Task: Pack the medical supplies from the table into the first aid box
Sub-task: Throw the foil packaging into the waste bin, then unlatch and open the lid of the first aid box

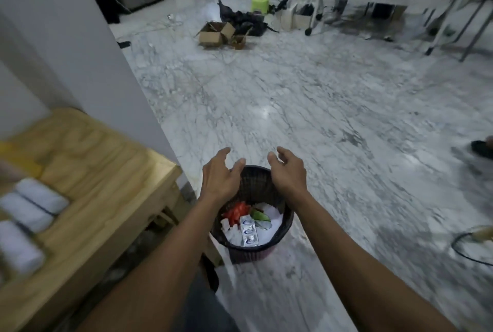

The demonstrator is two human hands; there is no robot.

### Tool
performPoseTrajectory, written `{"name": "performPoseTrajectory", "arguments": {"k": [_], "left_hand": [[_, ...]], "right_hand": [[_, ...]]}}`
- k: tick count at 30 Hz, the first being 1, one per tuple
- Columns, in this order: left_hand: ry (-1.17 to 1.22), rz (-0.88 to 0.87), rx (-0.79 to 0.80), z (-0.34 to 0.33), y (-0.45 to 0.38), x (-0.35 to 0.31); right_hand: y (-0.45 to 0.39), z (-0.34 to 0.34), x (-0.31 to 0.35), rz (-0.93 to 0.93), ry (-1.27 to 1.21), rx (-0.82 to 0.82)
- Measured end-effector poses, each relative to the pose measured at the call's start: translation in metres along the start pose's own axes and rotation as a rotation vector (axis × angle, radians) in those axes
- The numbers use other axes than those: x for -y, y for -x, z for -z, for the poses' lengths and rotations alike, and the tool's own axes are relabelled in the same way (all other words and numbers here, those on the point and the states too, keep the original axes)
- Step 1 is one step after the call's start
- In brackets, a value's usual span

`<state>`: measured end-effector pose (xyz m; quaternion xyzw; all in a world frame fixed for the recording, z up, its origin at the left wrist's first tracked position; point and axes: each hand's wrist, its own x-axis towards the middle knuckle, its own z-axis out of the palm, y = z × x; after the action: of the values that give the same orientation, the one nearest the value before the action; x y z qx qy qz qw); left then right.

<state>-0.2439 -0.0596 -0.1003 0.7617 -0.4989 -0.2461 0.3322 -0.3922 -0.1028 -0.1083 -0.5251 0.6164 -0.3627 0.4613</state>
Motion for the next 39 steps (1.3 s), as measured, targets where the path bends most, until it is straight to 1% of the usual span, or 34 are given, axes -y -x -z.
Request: {"name": "performPoseTrajectory", "arguments": {"k": [6,11,16,23,30,33,39], "left_hand": [[0.053,-0.131,-0.155,0.060,0.041,-0.058],[0.076,-0.206,-0.316,0.123,0.085,-0.080],[0.046,-0.232,-0.492,0.183,0.135,-0.069],[0.054,-0.122,-0.658,0.242,0.200,-0.027],[0.043,0.020,-0.839,0.276,0.258,0.013],[-0.008,0.084,-0.907,0.286,0.280,0.029],[0.032,0.163,-1.006,0.304,0.312,0.065]], "right_hand": [[0.050,0.024,0.073,0.155,-0.119,-0.023],[0.097,0.019,0.122,0.252,-0.226,0.063],[0.145,-0.004,0.154,0.353,-0.258,0.190],[0.212,-0.051,0.173,0.497,-0.229,0.457],[0.259,-0.095,0.175,0.621,-0.159,0.667],[0.272,-0.116,0.175,0.643,-0.169,0.757],[0.298,-0.159,0.175,0.649,-0.165,0.874]]}}
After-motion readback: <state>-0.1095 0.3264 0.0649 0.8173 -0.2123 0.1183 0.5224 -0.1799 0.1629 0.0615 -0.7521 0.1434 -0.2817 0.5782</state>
